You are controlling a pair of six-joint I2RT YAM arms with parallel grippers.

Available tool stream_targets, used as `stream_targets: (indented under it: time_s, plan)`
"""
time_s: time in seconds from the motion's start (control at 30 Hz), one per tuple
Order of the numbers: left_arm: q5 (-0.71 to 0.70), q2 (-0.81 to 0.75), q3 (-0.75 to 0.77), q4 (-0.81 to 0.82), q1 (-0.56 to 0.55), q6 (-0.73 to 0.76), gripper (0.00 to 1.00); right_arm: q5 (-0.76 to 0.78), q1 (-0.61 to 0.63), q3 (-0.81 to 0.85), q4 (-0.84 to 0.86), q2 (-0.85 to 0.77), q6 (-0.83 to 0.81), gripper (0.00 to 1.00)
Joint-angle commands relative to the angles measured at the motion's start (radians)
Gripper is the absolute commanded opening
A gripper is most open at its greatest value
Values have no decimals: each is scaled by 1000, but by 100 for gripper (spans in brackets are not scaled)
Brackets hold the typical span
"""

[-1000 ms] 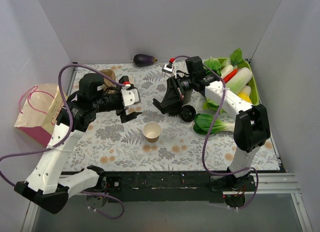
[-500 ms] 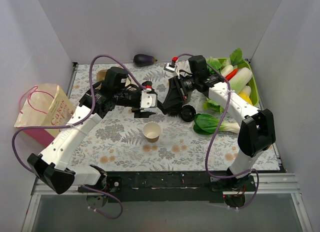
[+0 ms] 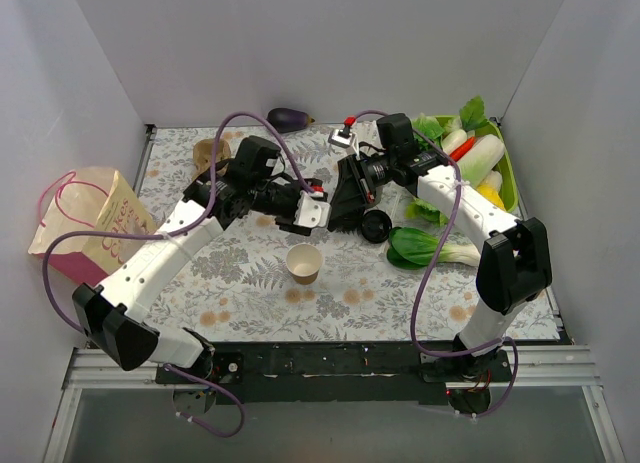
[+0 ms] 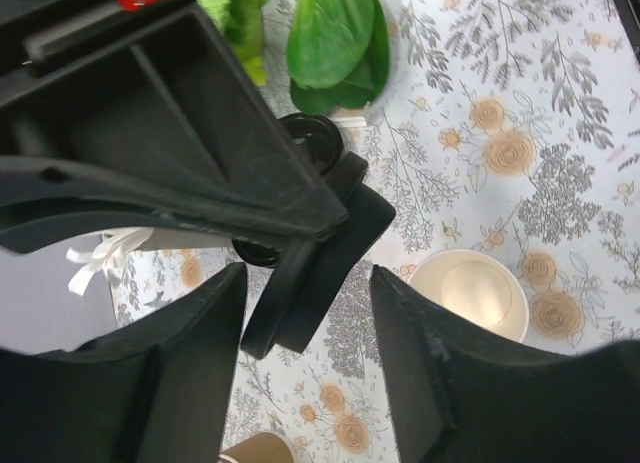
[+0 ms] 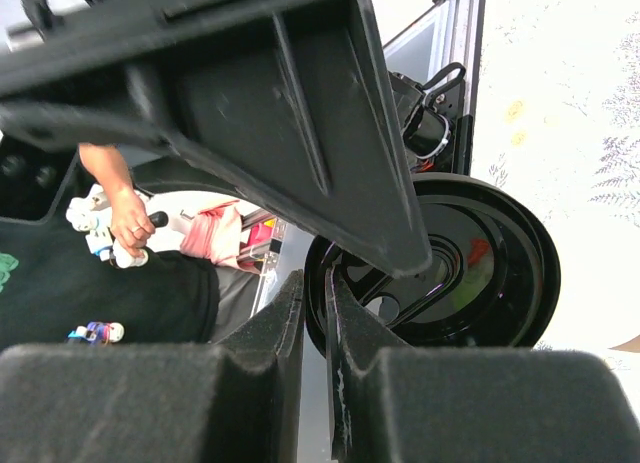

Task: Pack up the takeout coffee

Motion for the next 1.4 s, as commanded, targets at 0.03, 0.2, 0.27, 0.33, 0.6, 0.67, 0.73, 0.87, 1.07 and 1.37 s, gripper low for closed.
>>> stream_targets:
  time_s: [0.03,0.2,0.27,0.33,0.6,0.67,0.73,0.87,1.07,1.37]
  plan:
    - [-32,27,52,-90,-33,87,44,-3,1,-8,9,-33,-13,1]
    - [-68,39,47,-70,-48,86,26,-2,-2,-8,9,-30,-14,1]
    - [-79,37,44,-43,-48,29,25,6,-14,-1,0,-30,-25,6]
    - [-89,37,42,-26,-48,-40,23,24,-58,28,-24,-27,-52,47]
    - [-106,-65,-95,121,27,-812,19,347,-243,297,-377,-71,-646,97]
    - [-92,-120,-152,172,57,-948,19,453,-235,181,-266,-156,-680,98]
    - [-25,-147,-235,198,116,-1104,19,567,-226,-99,40,-312,-587,98]
    - [110,-200,-367,243,235,-1290,20,652,-189,-341,246,-438,-468,98]
    - [332,-155,-508,348,326,-1459,22,598,-108,-341,141,-359,-486,98]
    - [342,-76,-652,588,350,-1643,24,773,41,-390,121,-308,-574,98]
